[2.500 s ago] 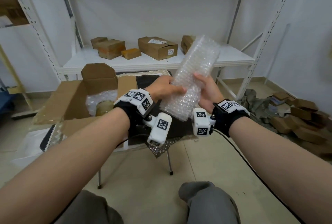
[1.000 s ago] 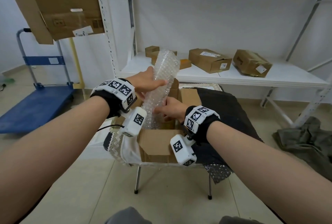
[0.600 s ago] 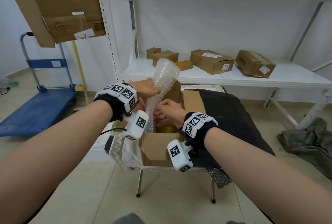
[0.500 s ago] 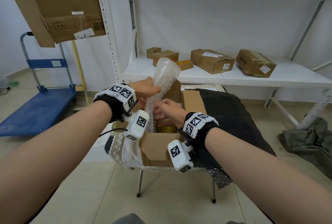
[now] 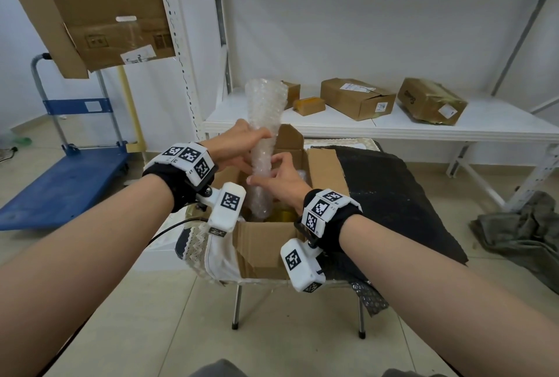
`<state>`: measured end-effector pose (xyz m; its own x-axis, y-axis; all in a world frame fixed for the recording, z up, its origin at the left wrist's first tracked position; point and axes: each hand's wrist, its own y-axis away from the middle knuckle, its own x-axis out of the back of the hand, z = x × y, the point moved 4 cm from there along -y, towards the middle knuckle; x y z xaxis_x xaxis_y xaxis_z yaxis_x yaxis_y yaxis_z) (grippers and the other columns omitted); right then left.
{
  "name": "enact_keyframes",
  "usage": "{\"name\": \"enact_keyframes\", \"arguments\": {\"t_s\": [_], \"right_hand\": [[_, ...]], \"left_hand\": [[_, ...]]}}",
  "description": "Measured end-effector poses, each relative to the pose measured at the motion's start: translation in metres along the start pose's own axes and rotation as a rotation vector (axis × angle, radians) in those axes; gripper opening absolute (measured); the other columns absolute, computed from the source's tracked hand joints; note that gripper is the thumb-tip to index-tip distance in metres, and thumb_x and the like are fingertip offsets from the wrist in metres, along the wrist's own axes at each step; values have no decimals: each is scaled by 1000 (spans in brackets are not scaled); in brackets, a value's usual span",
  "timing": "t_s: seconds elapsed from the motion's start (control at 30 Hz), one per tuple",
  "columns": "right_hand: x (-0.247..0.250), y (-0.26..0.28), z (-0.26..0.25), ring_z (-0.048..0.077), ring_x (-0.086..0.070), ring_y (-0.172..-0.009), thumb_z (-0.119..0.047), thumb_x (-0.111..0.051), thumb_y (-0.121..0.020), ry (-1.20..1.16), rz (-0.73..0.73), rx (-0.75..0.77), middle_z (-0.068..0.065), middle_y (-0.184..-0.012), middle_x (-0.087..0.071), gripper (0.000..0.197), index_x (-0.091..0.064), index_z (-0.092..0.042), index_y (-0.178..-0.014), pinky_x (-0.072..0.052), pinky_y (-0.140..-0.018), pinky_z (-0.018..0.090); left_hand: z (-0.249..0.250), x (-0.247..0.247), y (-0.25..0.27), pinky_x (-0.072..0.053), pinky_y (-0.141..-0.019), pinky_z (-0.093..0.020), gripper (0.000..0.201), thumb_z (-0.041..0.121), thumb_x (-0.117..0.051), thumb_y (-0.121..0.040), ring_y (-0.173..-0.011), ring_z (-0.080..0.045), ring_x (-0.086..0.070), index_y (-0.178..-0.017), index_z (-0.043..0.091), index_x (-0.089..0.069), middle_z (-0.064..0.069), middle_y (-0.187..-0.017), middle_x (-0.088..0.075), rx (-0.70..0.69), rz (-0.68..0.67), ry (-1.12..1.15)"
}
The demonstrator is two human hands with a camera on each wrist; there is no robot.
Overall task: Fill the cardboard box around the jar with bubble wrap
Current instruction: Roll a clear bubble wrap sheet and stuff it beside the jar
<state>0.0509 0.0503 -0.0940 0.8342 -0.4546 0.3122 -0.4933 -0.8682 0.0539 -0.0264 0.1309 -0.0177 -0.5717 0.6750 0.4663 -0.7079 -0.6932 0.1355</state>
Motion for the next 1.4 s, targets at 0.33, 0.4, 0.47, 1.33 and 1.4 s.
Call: {"name": "enact_keyframes", "arguments": {"t_s": [0.33,0.4,0.47,1.33,1.4], "right_hand": [[4,11,-9,24,-59,-111,-16,-64,-88,98,-114,-25,9,-123,-56,61,-32,-13,-140,-52,-95,40],[0,11,-8,23,-58,-114,-16,-65,-90,132,-149,-23,8,-127,-55,66,-28,-12,-144,-50,-99,39],[-6,10,-7,23,-54,-120,-20,-67,-89,180,-188,-13,7,-134,-53,75,-23,-16,-150,-47,-104,41],[-13,15,-11,28,-49,-132,-25,-65,-95,568,-395,-9,13,-150,-46,62,-39,-7,-148,-40,-112,38],[-17,11,-6,28,-52,-128,-29,-65,-95,607,-415,-21,12,-144,-52,56,-46,-9,-144,-42,-111,41]], "left_hand": [[8,10,-14,-43,-103,-53,92,79,-26,-87,-121,-39,-56,-148,10,-34,-20,-137,-55,40,0,-240],[6,10,-15,-38,-108,-55,96,82,-24,-86,-127,-40,-50,-152,12,-30,-20,-145,-48,72,-15,-204],[6,9,-16,-35,-111,-54,96,83,-25,-84,-132,-39,-46,-153,16,-27,-19,-149,-44,93,-23,-144],[-18,7,-61,-50,-100,-41,97,72,-71,-61,-114,-25,-59,-137,16,-46,-5,-130,-58,129,-67,-492],[-12,6,-56,-50,-93,-33,80,64,-78,-62,-104,-23,-59,-121,16,-53,-2,-112,-58,89,-37,-706]]}}
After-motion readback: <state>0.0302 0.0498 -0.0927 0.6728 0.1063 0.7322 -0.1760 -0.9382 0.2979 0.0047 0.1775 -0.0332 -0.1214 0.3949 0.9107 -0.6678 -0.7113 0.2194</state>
